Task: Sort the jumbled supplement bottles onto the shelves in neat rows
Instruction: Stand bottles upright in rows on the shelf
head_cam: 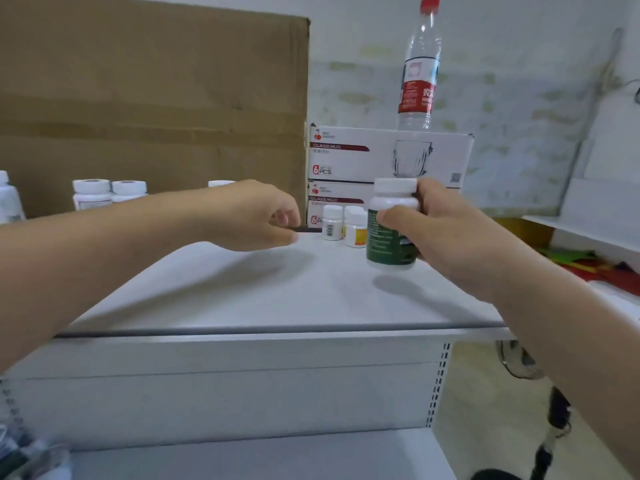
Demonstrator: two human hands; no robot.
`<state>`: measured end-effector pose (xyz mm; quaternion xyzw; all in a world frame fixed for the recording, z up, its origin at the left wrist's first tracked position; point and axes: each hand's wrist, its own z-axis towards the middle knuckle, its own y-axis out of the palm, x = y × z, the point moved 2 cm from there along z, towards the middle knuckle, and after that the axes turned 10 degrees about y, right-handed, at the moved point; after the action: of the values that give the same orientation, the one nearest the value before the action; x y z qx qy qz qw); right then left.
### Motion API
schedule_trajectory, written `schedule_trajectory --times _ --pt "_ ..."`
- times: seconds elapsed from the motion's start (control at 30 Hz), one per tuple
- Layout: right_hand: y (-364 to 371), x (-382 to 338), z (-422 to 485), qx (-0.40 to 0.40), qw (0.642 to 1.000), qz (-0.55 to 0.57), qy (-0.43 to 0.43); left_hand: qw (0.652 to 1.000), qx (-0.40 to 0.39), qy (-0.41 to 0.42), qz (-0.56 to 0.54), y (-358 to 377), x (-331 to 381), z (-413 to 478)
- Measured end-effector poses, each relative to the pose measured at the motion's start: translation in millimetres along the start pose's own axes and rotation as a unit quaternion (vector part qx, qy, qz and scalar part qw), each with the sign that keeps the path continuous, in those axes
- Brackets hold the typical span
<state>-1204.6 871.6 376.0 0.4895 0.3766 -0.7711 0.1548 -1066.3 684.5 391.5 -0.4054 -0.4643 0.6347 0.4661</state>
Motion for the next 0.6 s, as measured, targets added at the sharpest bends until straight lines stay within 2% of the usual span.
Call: schedule_trajectory --times 0.13,0.3,0.43,0.6 --pt "49.2 -30.4 20.8 -0.056 0.997 0.048 -0.002 0.999 -0.033 -0.016 -0.023 -3.3 -35.1 -46.1" --pt "108.1 -50.6 47.3 -0.084 0.996 0.042 0.009 0.999 -0.047 -0.005 -0.023 1.3 -76.8 -80.1" --pt "138.8 -54.8 76.0 -0.094 0.994 0.047 0.041 0.998 -0.053 0.016 -0.043 9.8 -101.8 -89.2" --pt "150.0 -45.7 104.8 -0.075 0.993 -0.013 0.094 0.989 -0.089 0.062 -0.096 29.9 -112.0 -85.4"
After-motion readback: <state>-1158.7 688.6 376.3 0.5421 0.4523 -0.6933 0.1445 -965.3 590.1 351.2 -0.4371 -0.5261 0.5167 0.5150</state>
